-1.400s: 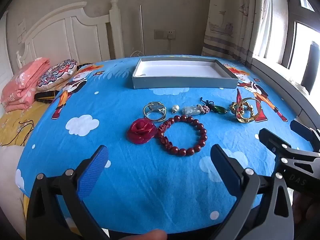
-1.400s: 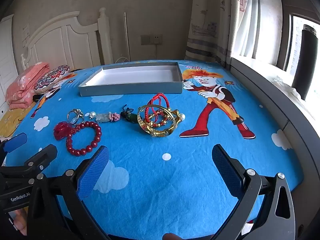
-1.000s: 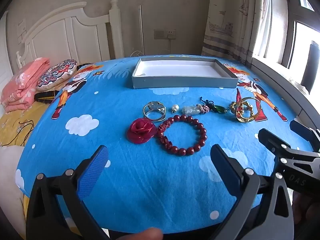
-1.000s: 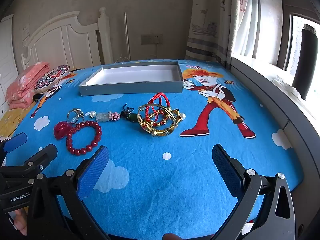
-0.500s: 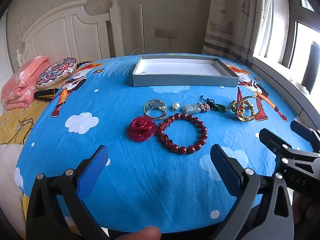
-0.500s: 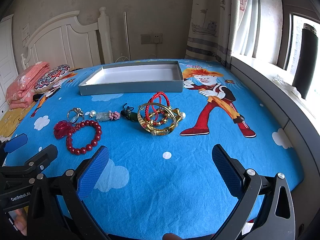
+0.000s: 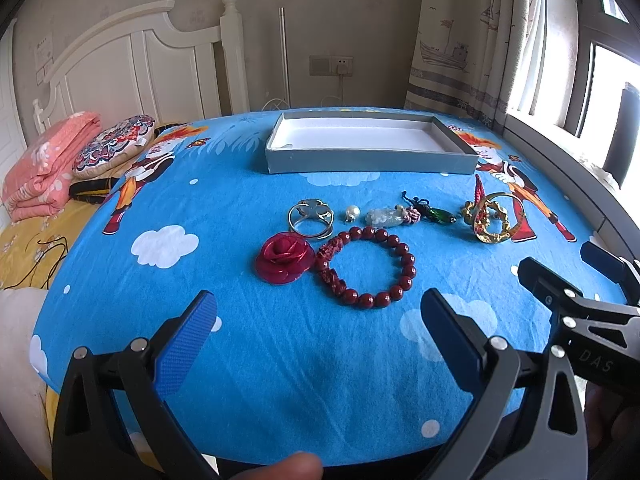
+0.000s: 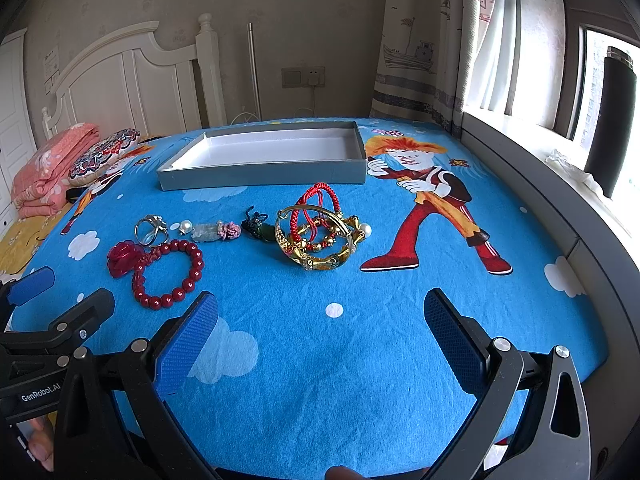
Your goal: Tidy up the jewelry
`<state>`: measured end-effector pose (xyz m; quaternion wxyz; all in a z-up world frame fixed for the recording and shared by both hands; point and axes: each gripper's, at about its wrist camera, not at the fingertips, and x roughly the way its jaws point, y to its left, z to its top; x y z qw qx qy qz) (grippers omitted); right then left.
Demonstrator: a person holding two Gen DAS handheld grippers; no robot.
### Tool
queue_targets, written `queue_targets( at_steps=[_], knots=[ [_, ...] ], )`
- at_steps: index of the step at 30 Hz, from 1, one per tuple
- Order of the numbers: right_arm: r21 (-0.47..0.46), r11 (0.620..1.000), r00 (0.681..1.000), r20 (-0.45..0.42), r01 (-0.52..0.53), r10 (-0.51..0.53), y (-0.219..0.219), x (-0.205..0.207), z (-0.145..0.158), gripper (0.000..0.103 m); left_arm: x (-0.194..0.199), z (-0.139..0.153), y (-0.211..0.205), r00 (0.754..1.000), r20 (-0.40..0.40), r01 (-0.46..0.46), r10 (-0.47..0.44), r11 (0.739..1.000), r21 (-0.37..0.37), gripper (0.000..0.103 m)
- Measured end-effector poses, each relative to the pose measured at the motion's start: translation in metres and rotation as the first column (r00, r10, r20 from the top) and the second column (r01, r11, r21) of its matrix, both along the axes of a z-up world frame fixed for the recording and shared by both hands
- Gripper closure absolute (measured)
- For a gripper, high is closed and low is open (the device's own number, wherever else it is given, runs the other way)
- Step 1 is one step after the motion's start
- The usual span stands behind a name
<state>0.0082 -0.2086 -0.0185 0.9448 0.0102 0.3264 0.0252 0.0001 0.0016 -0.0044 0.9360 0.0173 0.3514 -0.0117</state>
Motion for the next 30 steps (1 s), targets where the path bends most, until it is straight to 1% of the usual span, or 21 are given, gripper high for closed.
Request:
queue_targets(
  at_steps=[30],
  knots=[
    [0.001, 1.0, 1.0, -0.001, 0.001, -0.001, 0.0, -0.0001, -0.001, 0.007, 0.0002, 0.0006, -0.0004, 1.0, -0.001, -0.001, 0.001, 1.0, 0.0, 0.004]
  ],
)
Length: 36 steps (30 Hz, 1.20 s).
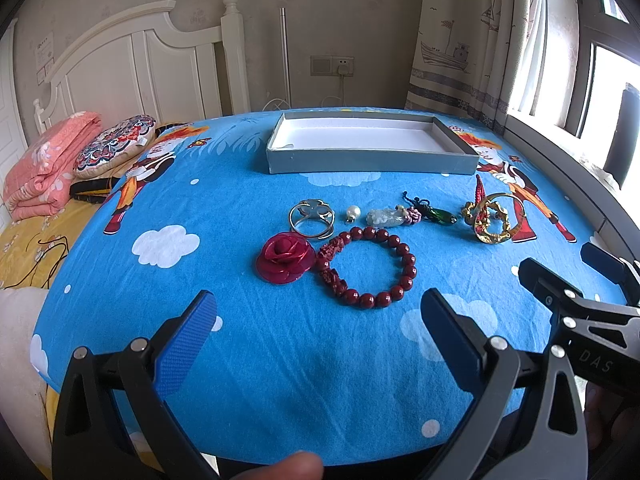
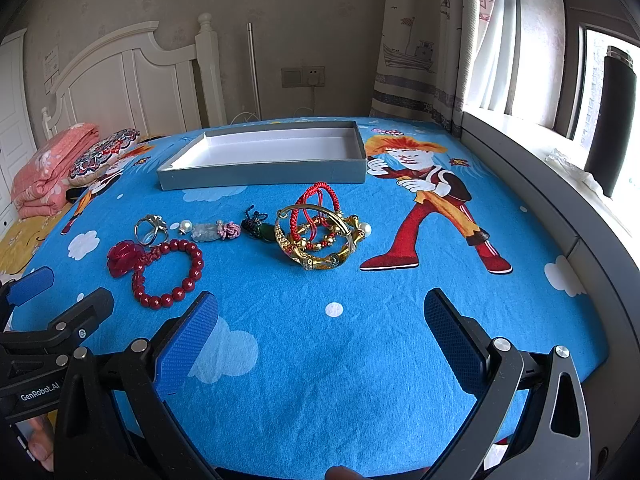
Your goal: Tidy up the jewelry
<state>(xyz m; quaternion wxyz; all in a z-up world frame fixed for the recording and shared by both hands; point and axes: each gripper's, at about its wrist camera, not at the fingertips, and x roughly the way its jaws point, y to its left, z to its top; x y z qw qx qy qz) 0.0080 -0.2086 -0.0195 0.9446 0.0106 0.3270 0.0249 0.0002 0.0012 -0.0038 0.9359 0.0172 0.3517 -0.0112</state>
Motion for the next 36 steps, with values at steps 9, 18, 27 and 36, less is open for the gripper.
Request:
queue_targets(
  at_steps=[9, 18, 27, 36],
  knots=[
    [0.0, 1.0, 1.0, -0.001, 0.0, 0.0, 0.0, 0.0, 0.0, 0.007, 0.0, 0.0, 0.0, 1.0, 0.0, 0.0, 0.0, 1.0, 0.0, 0.004],
    [0.001, 1.0, 1.0, -0.001, 0.0, 0.0, 0.001, -0.001, -0.001, 0.007, 0.0, 0.0, 0.0, 1.0, 0.0, 0.0, 0.0, 1.0, 0.0, 0.004],
    [0.001, 1.0, 1.0, 0.001, 0.001, -0.001, 0.0, 0.001, 0.001, 0.007, -0.002, 0.0, 0.005, 1.0, 0.006, -0.023, 0.023, 1.0, -0.004, 0.004],
    [0.001, 1.0, 1.0, 0.022, -0.022, 0.022, -0.007, 0.003, 0.005, 0.007, 0.002, -0.006, 0.048, 0.996, 0.042, -0.08, 0.082, 0.996, -0.046, 0.004]
  ],
)
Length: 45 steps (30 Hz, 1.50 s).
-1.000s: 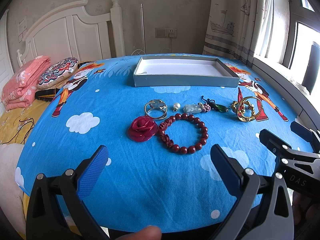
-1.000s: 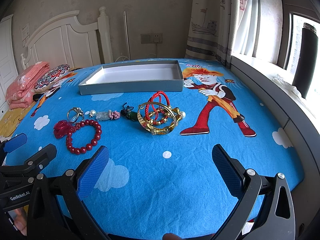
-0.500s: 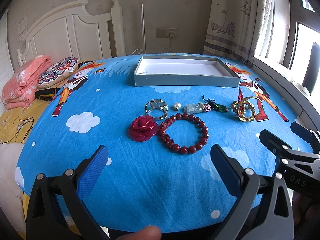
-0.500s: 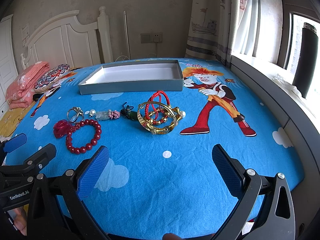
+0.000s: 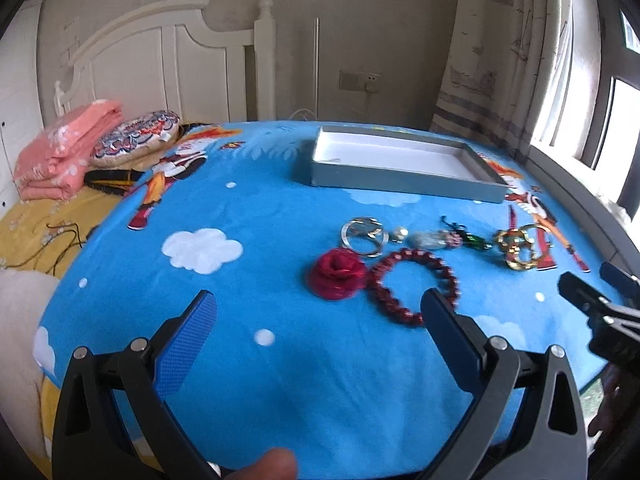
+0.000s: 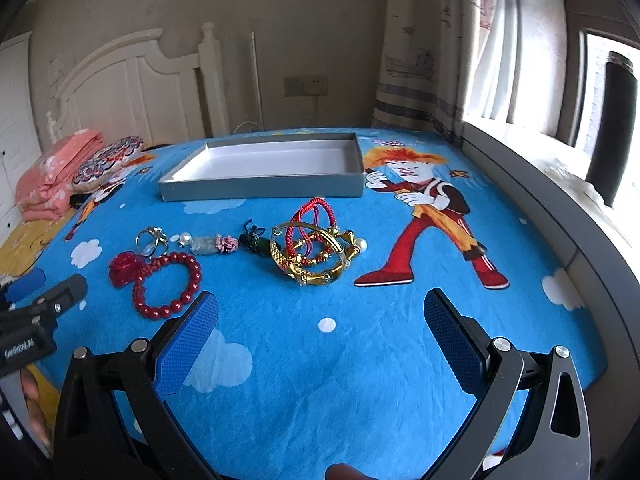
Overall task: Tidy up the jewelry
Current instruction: 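Grasp the dark red bead bracelet with the left tool while the right tool grasps the red string bracelet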
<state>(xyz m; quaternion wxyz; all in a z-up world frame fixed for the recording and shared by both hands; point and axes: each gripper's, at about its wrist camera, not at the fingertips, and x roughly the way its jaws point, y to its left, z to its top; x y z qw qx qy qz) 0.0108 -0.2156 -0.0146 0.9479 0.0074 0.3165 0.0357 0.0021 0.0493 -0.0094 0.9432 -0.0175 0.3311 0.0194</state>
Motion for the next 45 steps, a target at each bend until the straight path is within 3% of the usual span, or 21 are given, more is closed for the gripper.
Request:
queue_targets(
  at_steps=[4, 7, 11, 13, 15, 17, 24, 32, 35, 37, 38, 45],
  knots=[
    [0.049, 0.998, 0.997, -0.062, -0.034, 0.037, -0.01, 0.016, -0.012, 0.007, 0.009, 0.0, 0.017, 0.998, -0.023, 0.061, -0.064, 0.991, -0.117, 0.005],
    [0.033, 0.999, 0.994, -0.102, -0.032, 0.035, -0.016, 0.025, -0.018, 0.007, 0.013, 0.0, 0.015, 0.996, -0.011, 0.087, -0.088, 0.992, -0.097, 0.006],
    [0.04, 0.999, 0.994, -0.112, -0.004, 0.008, -0.026, 0.035, -0.017, 0.007, 0.021, 0.0, 0.006, 0.989, -0.021, 0.142, -0.146, 0.98, -0.139, 0.024],
    [0.005, 1.0, 0.992, -0.122, 0.013, -0.012, -0.027, 0.042, -0.018, 0.007, 0.026, -0.001, -0.002, 0.981, -0.032, 0.185, -0.192, 0.971, -0.153, 0.027],
    [0.0, 1.0, 0.99, -0.141, 0.014, -0.014, -0.028, 0.048, -0.021, 0.007, 0.031, -0.005, -0.009, 0.972, -0.052, 0.216, -0.228, 0.961, -0.171, 0.041],
    [0.009, 1.0, 0.988, -0.154, 0.006, -0.005, -0.03, 0.053, -0.022, 0.007, 0.033, -0.008, -0.016, 0.962, -0.064, 0.251, -0.266, 0.951, -0.183, 0.048],
    [0.02, 0.999, 0.989, -0.139, -0.041, 0.043, -0.028, 0.063, -0.018, 0.007, 0.042, -0.015, -0.048, 0.911, -0.08, 0.386, -0.404, 0.906, -0.175, 0.065],
    [0.034, 0.996, 0.991, -0.104, -0.083, 0.086, -0.025, 0.074, -0.01, 0.008, 0.051, -0.029, -0.081, 0.869, -0.136, 0.465, -0.476, 0.879, -0.107, 0.07],
    [0.041, 0.995, 0.99, -0.108, -0.088, 0.092, -0.026, 0.077, -0.011, 0.01, 0.055, -0.035, -0.093, 0.867, -0.16, 0.473, -0.473, 0.88, -0.039, 0.071],
    [0.049, 0.995, 0.989, -0.113, -0.086, 0.091, -0.028, 0.079, -0.011, 0.01, 0.056, -0.036, -0.099, 0.869, -0.165, 0.472, -0.466, 0.881, 0.0, 0.087],
    [0.052, 0.995, 0.989, -0.114, -0.084, 0.089, -0.03, 0.078, -0.01, 0.01, 0.058, -0.037, -0.099, 0.87, -0.165, 0.471, -0.465, 0.882, -0.001, 0.091],
    [0.114, 0.991, 0.993, -0.088, -0.069, 0.08, -0.038, 0.084, 0.009, 0.01, 0.062, -0.035, -0.09, 0.869, -0.147, 0.466, -0.472, 0.882, -0.074, 0.092]
  ],
)
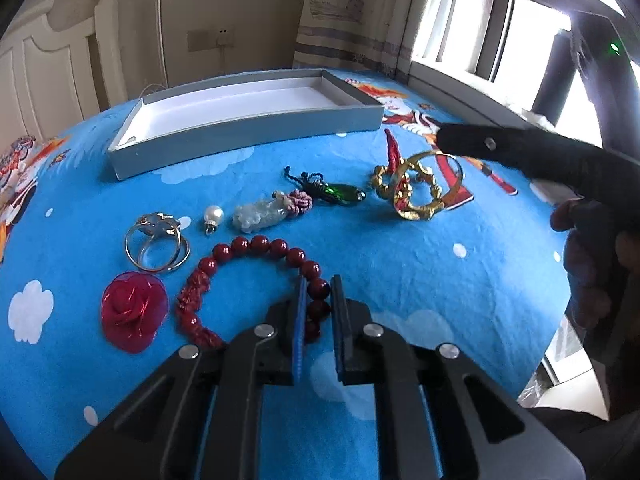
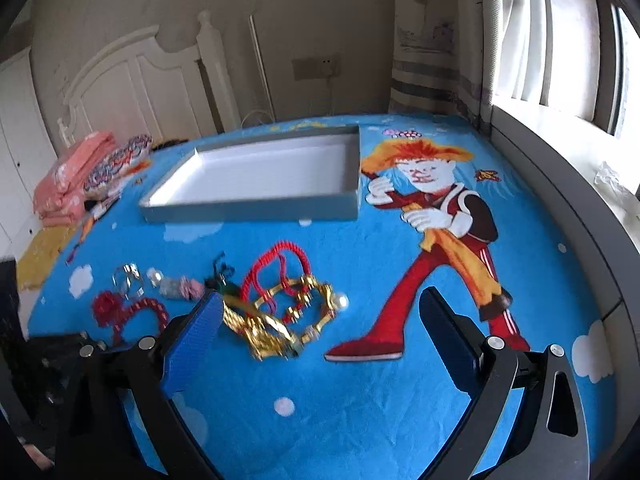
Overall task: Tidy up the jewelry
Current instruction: 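Grasp the dark red bead bracelet with the left tool while the right tool grasps the red string bracelet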
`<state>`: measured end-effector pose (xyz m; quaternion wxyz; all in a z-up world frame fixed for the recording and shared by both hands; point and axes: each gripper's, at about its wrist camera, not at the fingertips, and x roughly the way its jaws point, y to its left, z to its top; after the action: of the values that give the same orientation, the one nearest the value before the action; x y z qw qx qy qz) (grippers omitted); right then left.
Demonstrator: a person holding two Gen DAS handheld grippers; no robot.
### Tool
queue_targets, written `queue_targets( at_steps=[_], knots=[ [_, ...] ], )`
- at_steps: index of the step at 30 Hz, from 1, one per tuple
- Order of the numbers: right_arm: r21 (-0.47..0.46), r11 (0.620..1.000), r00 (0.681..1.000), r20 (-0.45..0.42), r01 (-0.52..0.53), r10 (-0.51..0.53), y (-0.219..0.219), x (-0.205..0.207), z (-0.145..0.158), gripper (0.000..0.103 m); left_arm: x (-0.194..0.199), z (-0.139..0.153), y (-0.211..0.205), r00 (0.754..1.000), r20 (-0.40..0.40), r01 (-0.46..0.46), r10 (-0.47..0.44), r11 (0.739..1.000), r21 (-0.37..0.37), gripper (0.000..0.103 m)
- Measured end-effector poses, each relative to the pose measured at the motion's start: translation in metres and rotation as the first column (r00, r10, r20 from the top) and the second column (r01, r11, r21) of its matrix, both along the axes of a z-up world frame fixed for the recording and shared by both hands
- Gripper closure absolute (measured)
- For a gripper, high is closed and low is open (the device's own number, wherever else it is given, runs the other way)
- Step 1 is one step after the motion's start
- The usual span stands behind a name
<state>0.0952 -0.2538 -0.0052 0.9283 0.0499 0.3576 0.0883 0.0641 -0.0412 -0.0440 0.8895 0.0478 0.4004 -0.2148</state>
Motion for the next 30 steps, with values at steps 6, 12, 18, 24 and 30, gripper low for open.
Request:
queue_targets(
  at_steps=[6, 12, 18, 24, 30],
  knots=[
    [0.01, 1.0, 1.0, -0.021, 0.003, -0.003, 0.022, 0.019, 0.01, 0.018, 0.001, 0.007, 0.005, 1.0, 0.011, -0.003, 0.004, 0.999, -0.037, 0.092],
    [0.014, 1.0, 0.992, -0.122, 0.017, -0.015, 0.034, 0.046, -0.003, 0.045, 0.002, 0.011, 0.014, 1.0, 0.018, -0.008, 0.009, 0.997, -0.073, 0.092],
    [0.005, 1.0, 0.985, -0.172, -0.005, 0.006, 0.04, 0.053, -0.015, 0.092, 0.007, 0.013, 0.023, 0.999, 0.018, -0.024, 0.027, 0.994, -0.105, 0.092],
    [0.005, 1.0, 0.995, -0.097, -0.024, 0.024, 0.038, 0.044, 0.0, 0.095, 0.01, 0.023, 0.03, 0.998, 0.046, -0.044, 0.05, 0.991, -0.123, 0.092],
    [0.012, 1.0, 0.999, -0.046, 0.01, -0.01, 0.022, 0.042, 0.02, 0.095, 0.016, 0.038, 0.032, 0.994, 0.085, -0.056, 0.067, 0.991, -0.121, 0.092]
  ],
)
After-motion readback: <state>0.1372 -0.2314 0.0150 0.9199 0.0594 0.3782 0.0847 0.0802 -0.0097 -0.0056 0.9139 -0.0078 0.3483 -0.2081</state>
